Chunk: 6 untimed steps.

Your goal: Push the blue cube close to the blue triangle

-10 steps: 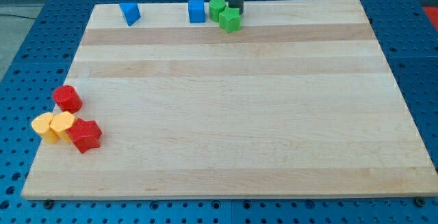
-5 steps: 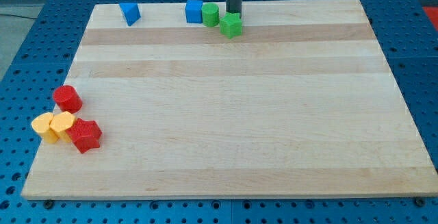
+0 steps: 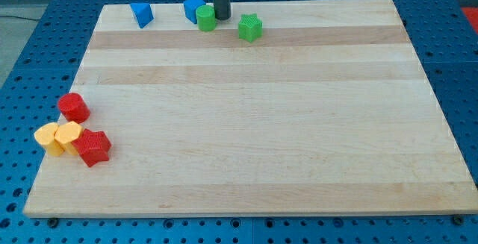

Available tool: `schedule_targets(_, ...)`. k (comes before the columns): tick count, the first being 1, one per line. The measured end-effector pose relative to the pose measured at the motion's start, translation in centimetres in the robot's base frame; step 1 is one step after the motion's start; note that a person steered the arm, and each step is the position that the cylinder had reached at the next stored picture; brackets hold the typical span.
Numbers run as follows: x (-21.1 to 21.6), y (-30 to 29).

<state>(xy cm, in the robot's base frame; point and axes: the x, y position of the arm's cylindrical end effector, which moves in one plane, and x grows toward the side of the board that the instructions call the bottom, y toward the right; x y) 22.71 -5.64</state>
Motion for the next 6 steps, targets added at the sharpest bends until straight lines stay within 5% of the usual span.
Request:
schedule_targets(4, -1.5, -0.9)
schedule_targets(6, -1.5, -8.6)
